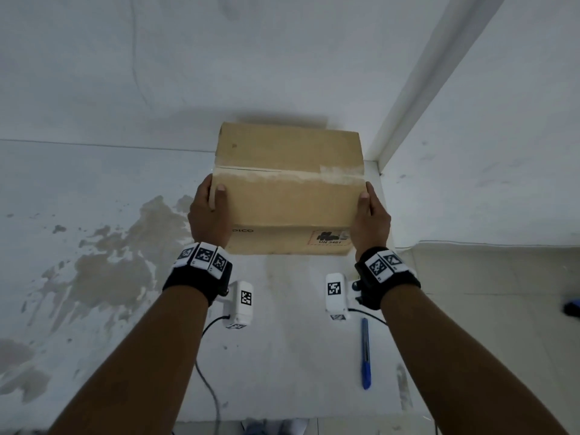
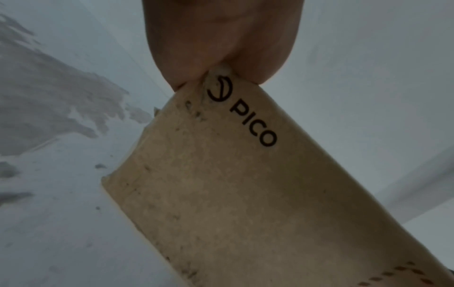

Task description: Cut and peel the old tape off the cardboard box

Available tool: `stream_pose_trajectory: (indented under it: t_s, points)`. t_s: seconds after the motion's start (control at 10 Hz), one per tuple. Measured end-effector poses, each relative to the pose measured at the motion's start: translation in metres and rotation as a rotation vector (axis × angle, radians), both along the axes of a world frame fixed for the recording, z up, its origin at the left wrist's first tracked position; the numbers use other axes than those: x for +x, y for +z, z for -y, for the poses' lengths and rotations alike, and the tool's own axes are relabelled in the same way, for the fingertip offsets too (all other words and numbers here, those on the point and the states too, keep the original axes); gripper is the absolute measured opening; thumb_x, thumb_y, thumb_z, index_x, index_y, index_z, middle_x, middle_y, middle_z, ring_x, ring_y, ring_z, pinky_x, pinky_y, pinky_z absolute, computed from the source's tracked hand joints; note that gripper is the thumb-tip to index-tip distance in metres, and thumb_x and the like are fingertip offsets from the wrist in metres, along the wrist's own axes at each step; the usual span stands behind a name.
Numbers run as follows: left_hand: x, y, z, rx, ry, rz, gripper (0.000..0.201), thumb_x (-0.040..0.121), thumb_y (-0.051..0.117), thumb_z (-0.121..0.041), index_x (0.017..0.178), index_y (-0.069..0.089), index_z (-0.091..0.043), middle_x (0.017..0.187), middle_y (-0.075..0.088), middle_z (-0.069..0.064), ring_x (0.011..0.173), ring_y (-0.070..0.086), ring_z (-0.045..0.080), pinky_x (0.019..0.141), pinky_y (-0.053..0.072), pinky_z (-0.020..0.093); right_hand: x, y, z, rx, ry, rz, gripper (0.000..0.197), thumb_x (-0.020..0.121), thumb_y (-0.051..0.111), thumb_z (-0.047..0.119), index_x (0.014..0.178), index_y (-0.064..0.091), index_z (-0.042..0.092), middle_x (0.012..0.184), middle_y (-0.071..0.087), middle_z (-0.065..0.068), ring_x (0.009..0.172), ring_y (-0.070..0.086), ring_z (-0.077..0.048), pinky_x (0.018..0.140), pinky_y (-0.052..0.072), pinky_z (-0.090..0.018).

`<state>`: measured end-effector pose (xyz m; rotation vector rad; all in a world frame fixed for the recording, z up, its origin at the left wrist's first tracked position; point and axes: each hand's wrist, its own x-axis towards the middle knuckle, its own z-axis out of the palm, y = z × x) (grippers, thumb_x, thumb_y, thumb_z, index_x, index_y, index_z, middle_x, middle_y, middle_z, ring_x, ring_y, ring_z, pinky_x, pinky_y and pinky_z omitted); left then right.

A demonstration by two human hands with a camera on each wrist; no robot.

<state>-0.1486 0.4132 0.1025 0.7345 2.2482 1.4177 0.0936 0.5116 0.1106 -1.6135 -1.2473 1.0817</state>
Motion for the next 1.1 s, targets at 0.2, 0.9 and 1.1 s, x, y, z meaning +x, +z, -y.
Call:
stream_pose_trajectory:
  t_s: [0.2, 0.9, 1.1]
  points:
    - [-0.002, 0.003, -0.023, -0.026, 0.001, 0.005, 0.044, 0.105, 0.048, -0.031, 0.146, 0.052, -0.017, 0.144, 0.061, 0.008, 0.132, 0.055, 0.031, 0.111, 0.043, 0.043, -0.001, -0.002, -0.024, 0.016, 0.002, 0.012, 0.040, 0.107, 0.043, 0.034, 0.144, 0.054, 0.025, 0.144, 0.059, 0.002, 0.122, 0.059, -0.012, 0.106, 0.048, -0.028]
    - [-0.021, 0.013, -0.015, -0.138, -0.223, 0.079, 0.066, 0.099, 0.060, -0.039, 0.156, 0.031, -0.022, 0.158, 0.044, 0.007, 0.140, 0.047, 0.031, 0.107, 0.044, 0.039, 0.007, 0.010, -0.014, -0.056, 0.141, 0.137, 0.051, 0.108, 0.033, 0.041, 0.157, 0.032, 0.025, 0.157, 0.043, -0.004, 0.136, 0.049, -0.024, 0.112, 0.035, -0.033]
    - [-0.009, 0.023, 0.055, 0.004, -0.215, 0.132, 0.094, 0.094, 0.070, -0.032, 0.163, 0.006, -0.022, 0.170, 0.019, 0.007, 0.153, 0.030, 0.028, 0.119, 0.035, 0.051, 0.030, 0.052, 0.035, 0.076, 0.140, 0.076, 0.059, 0.106, 0.033, 0.049, 0.158, 0.029, 0.021, 0.164, 0.032, 0.002, 0.150, 0.031, -0.015, 0.114, 0.019, -0.021]
